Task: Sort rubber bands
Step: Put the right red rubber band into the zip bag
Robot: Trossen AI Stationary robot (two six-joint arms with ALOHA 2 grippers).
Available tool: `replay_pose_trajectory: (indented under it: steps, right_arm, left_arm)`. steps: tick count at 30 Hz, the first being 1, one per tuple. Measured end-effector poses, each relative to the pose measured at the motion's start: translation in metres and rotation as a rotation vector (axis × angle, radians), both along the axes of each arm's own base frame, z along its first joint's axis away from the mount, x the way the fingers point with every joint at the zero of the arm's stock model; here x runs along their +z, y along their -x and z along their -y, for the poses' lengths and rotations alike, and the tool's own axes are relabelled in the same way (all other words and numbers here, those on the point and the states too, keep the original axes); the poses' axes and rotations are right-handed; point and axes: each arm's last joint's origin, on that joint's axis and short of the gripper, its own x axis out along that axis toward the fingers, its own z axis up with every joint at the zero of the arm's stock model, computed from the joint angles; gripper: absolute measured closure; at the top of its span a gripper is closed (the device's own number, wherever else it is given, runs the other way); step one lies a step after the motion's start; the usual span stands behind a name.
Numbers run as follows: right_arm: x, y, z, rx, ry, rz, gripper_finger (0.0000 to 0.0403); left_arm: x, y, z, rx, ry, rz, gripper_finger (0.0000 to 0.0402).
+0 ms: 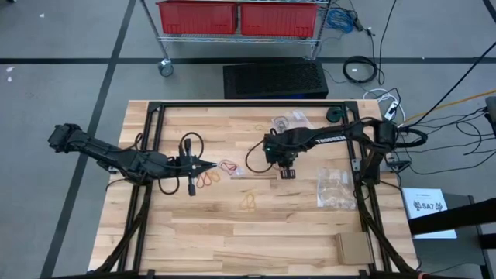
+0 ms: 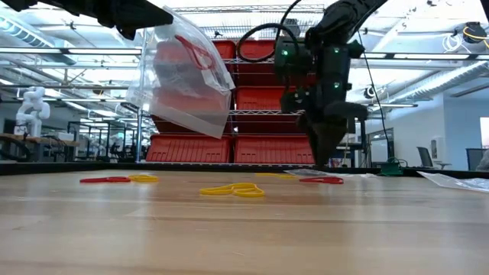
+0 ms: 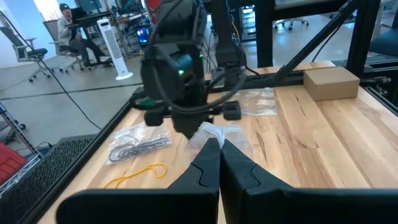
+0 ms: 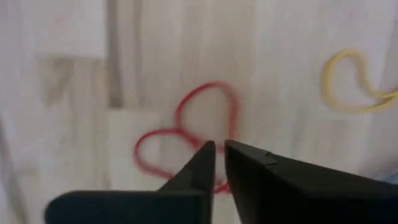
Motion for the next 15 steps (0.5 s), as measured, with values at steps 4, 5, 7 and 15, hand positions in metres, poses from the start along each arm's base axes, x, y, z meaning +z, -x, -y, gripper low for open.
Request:
replay_pose_trajectory:
  steps: [4, 5, 7, 15]
  right_arm:
    - [0.000, 0.004, -0.013, 0.042, 0.012, -0.069, 0.0306]
    - [0.000, 0.005, -0.017, 0.067, 0.036, -0.093, 0.0290]
    - [0.000, 0.007, -0.026, 0.129, 0.101, -0.127, 0.0258]
    - [-0.014, 0.010, -0.043, 0.269, 0.285, -0.135, 0.0180]
  left_arm:
    - [0.000, 0.000, 0.000, 0.000, -0.001, -0.003, 0.0402]
    - [0.000, 0.000, 0.000, 0.000, -0.001, -0.003, 0.0402]
    - [0.000, 0.000, 0.000, -0.001, -0.001, -0.003, 0.0402]
    - [-0.001, 0.000, 0.000, -0.006, -0.002, -0.009, 0.0402]
